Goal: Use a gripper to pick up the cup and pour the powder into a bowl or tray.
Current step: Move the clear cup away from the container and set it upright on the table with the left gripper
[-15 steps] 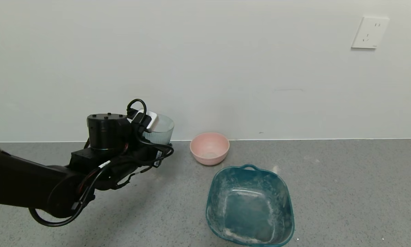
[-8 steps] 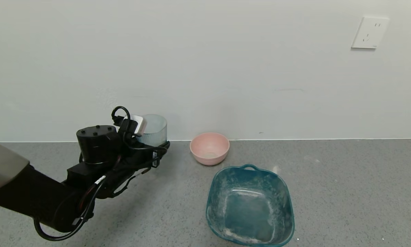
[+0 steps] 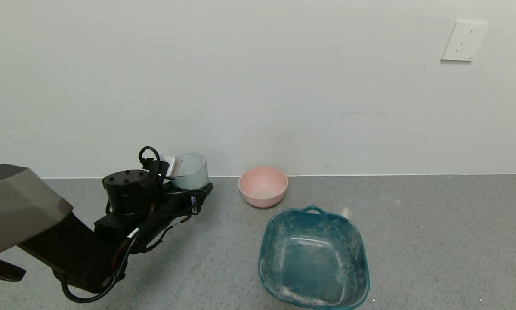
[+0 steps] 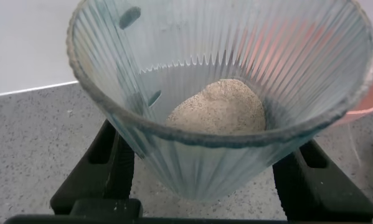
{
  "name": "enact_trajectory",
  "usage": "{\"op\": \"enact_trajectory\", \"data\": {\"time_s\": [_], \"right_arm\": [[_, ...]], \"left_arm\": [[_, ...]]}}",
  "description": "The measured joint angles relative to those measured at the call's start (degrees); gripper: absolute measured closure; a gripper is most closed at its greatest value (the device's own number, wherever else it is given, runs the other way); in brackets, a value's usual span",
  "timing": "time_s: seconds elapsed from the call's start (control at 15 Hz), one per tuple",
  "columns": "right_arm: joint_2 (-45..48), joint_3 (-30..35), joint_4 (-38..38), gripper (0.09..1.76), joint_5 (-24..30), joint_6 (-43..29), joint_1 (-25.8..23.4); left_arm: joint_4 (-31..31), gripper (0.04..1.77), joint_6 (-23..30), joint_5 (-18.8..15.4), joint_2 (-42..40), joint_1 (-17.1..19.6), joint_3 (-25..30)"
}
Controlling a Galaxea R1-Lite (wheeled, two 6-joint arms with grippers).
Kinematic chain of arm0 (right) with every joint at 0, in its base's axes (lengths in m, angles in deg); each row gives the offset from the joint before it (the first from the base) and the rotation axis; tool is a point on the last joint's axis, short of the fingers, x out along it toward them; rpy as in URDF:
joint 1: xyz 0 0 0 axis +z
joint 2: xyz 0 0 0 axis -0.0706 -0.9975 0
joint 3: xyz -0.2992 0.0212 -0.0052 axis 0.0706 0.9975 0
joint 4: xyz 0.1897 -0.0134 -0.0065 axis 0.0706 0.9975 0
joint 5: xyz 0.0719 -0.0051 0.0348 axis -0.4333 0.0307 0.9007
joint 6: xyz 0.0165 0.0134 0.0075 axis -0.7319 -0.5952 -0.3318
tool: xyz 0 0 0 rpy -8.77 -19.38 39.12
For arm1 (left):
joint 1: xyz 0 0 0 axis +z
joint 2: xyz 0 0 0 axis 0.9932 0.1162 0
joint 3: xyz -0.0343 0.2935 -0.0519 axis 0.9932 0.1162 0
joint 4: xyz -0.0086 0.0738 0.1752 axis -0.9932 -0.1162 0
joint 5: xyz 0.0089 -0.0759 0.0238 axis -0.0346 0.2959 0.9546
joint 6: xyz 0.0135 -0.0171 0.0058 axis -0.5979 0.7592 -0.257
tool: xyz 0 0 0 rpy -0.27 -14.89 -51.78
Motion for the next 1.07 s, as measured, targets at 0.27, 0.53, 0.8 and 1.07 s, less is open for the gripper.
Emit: {"op": "enact_trajectory", "data": {"time_s": [0.27, 0.53, 0.8, 1.07], "right_arm": [[0.00, 0.00, 0.00, 0.14, 0.00, -0.02, 0.00], [0.00, 0.00, 0.00, 0.14, 0.00, -0.02, 0.00], [0.00, 0.00, 0.00, 0.14, 0.00, -0.02, 0.00], [0.00, 0.00, 0.02, 0.14, 0.00, -0.02, 0.00]], "left_arm": [[0.52, 0.55, 1.57, -0.44, 3.89, 1.22, -1.24], [2.32, 0.55, 2.78, -0.35, 7.56, 1.55, -2.38], [4.07, 0.55, 2.94, -0.28, 11.50, 1.99, -3.32], [4.22, 0.55, 4.07, 0.09, 13.92, 2.15, -4.41]]}}
